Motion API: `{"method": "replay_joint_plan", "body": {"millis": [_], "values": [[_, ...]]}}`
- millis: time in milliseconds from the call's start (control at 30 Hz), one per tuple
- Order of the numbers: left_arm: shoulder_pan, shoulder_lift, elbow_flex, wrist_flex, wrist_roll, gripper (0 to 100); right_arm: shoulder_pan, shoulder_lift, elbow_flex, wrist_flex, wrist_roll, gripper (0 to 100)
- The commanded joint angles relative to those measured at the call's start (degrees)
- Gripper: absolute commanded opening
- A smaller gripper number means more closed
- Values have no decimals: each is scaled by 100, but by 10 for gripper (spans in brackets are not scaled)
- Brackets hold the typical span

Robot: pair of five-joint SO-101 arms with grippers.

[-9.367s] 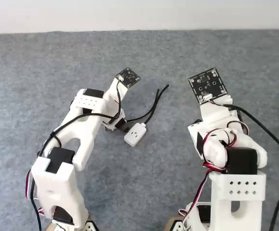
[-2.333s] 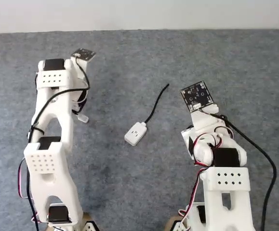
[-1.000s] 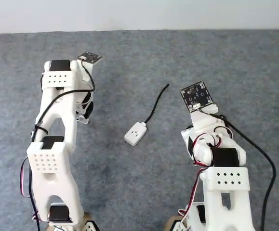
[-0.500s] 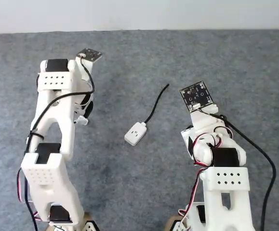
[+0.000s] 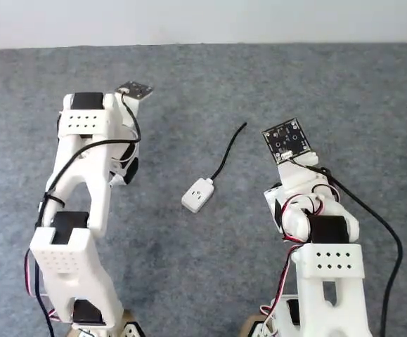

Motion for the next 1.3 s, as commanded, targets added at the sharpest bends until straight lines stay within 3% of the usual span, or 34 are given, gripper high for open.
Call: {"method": "replay_joint_plan", "body": {"millis": [0, 167, 600, 1267], "values": [[9, -246, -31, -26, 26, 111, 66, -40, -62, -101, -26, 314], [0, -246, -31, -70, 9, 111, 66, -40, -62, -92, -26, 314], [-923, 316, 48, -273, -396, 111, 66, -40, -53, -119, -26, 314], [-782, 870, 84, -615, -387, 111, 57, -40, -53, -119, -26, 314]]}}
